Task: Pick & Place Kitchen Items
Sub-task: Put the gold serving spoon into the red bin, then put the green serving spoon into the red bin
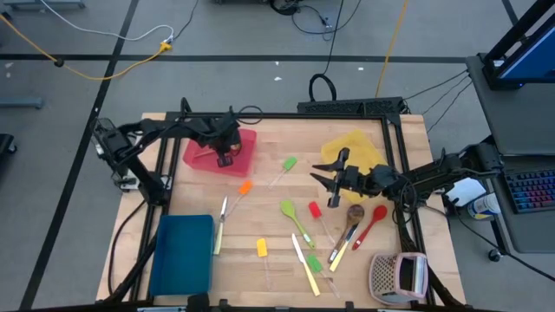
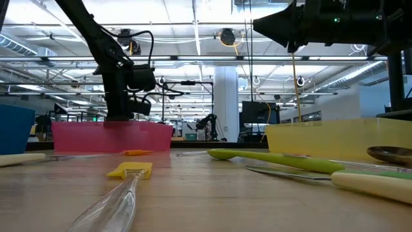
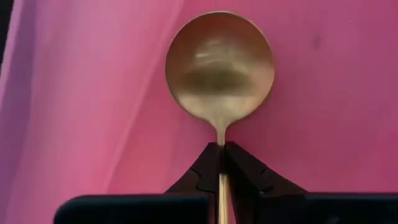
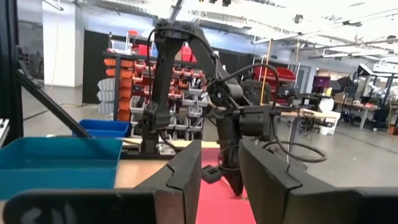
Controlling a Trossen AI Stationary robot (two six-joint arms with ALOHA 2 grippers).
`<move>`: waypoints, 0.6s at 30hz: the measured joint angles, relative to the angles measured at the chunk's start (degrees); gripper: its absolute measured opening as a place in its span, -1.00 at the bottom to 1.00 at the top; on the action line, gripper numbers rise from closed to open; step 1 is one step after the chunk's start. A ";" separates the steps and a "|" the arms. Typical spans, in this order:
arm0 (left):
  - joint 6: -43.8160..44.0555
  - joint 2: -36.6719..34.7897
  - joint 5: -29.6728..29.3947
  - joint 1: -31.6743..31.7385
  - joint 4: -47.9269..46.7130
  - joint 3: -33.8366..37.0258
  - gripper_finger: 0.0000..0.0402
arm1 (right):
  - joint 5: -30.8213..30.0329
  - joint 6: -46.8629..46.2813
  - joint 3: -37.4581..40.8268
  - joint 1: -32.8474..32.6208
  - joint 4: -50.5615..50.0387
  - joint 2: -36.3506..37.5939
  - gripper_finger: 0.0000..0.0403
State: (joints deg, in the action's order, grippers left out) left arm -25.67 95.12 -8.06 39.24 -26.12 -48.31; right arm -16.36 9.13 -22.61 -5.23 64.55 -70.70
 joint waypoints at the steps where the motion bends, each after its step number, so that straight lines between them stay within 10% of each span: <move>1: -0.08 -0.02 -0.39 0.00 0.08 0.00 -0.92 | 0.00 -0.38 -0.01 0.00 -0.50 0.00 -0.50; 18: -1.33 -2.22 -4.29 -2.63 1.06 0.26 -0.45 | 1.69 -9.63 0.00 -0.09 -4.35 -0.02 -0.41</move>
State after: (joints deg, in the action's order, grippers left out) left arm -27.00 92.90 -12.35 36.61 -25.06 -48.05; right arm -14.67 -0.50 -22.61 -5.32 60.21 -70.72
